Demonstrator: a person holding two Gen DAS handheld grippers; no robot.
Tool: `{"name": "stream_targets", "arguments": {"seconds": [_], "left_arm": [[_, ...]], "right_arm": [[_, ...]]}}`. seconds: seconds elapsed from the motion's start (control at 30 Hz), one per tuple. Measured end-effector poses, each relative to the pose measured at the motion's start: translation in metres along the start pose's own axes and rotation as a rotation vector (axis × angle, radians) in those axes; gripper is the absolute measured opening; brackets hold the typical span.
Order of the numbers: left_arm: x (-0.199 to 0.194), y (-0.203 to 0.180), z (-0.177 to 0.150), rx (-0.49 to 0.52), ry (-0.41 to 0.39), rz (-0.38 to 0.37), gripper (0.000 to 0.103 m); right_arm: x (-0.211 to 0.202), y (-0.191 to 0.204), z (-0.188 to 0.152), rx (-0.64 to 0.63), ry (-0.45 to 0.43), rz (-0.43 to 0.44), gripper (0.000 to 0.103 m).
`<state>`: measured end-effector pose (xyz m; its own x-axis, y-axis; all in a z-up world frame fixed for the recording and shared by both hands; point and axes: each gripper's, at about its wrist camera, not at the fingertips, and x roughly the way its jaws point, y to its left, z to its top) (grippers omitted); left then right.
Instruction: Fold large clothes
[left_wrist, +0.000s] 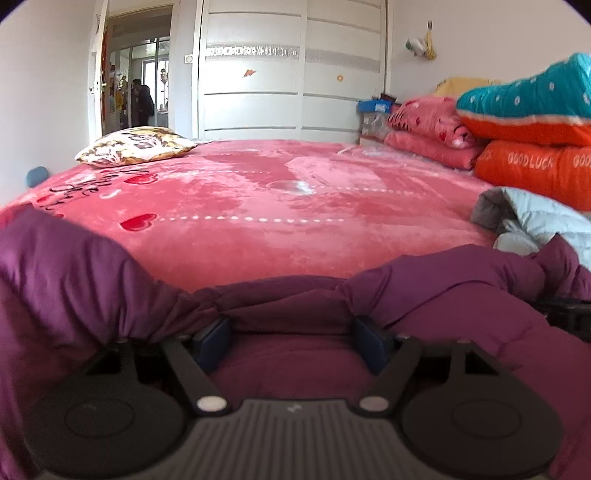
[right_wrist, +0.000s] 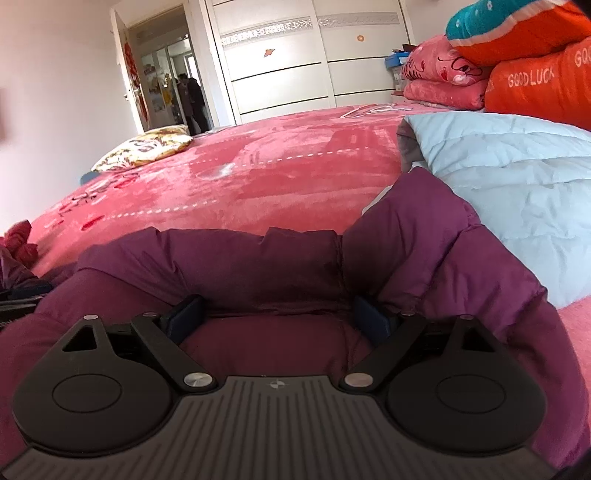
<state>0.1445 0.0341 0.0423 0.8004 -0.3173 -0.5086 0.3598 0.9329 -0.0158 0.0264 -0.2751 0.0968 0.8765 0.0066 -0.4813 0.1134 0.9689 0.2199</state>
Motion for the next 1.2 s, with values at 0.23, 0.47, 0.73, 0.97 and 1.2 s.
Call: {"name": "stream_targets", "arguments": {"seconds": [0.23,0.47,0.73,0.97,1.2], "left_arm": [[-0.066,0.013,0.035,-0.111,-0.027,-0.057,0.089],[-0.159,0.063,0.018,-0.19,0.023,-0.055,0.099],[-0.213,0.136,-0.025,-0.428,0.052,-0.017,0.099],[-0.196,0.156,-0.051,-0.594,0.067,-0.151,0.1],[-0.16,0.173,-0.071,-0.671,0.095,-0.231,0.1]], "right_arm": [[-0.045,-0.025,0.022,0.151,-0.029,0.089,0.103],[-0.091,-0.08,0.049,0.353,-0.038,0.15,0.103],[-0.106,-0.134,0.01,0.502,0.096,0.169,0.103],[-0.094,-0.166,-0.044,0.735,0.169,0.346,0.103],[-0.081,-0.17,-0.054,0.811,0.135,0.392,0.103]]}}
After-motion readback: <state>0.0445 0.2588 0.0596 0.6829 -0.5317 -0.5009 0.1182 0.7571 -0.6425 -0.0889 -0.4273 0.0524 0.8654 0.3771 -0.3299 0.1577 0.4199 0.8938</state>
